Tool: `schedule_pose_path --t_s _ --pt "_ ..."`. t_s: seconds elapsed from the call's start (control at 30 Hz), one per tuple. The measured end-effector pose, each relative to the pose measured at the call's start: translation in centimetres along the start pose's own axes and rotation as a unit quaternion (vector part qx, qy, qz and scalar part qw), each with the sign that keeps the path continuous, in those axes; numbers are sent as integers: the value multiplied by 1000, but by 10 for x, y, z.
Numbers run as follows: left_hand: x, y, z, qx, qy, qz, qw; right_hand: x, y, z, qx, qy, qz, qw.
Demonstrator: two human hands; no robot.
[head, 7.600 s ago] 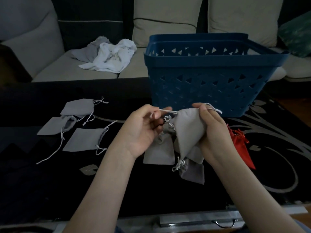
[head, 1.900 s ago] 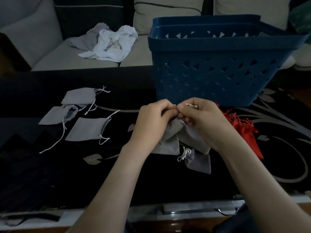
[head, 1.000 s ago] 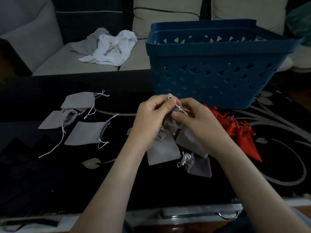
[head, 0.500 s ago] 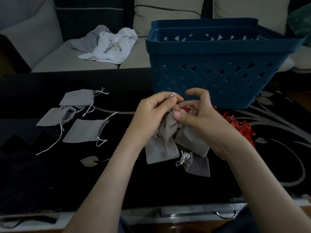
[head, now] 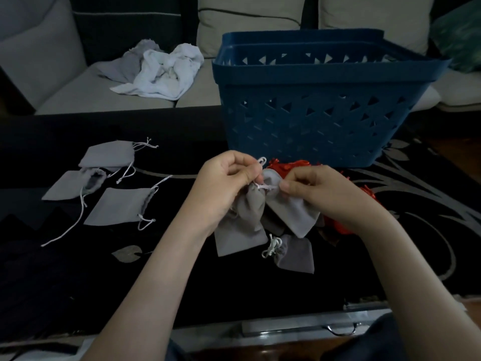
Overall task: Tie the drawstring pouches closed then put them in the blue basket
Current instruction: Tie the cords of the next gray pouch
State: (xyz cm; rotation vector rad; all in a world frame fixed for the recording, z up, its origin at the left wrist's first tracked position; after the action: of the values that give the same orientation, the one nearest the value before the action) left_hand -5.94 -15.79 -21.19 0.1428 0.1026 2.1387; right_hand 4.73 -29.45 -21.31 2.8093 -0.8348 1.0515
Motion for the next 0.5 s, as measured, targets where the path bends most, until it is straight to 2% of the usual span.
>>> schedule_pose_path --t_s 0.07,0.13,0.23,0.3,0.37,0.5 --pt "-1 0 -2 8 -8 10 1000 0 2 1 -29 -59 27 997" --pt "-3 -1 -5 15 -4 24 1000 -4 4 1 -53 -163 76 982" --pt "-9 -2 -8 18 2 45 999 -15 4 -4 -29 -354 116 928" --pt "-14 -2 -7 22 7 50 998 -22 3 -9 9 -426 112 898" --pt "-16 -2 -6 26 9 50 998 -27 1 -12 39 -409 109 905" --pt "-15 -1 -5 15 -32 61 997 -29 1 -15 83 -258 137 953"
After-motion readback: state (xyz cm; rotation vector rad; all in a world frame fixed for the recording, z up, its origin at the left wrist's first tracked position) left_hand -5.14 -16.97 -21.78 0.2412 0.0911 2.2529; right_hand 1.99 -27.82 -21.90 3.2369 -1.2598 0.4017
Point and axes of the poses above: each hand's wrist, its own y-axis away from the middle knuckle, its own x-axis out of the back of the hand, z = x × y, the point moved 2 cm from there along -y, towards the middle knuckle, and after that the axes turned 13 degrees about x, right-handed, at the moved point
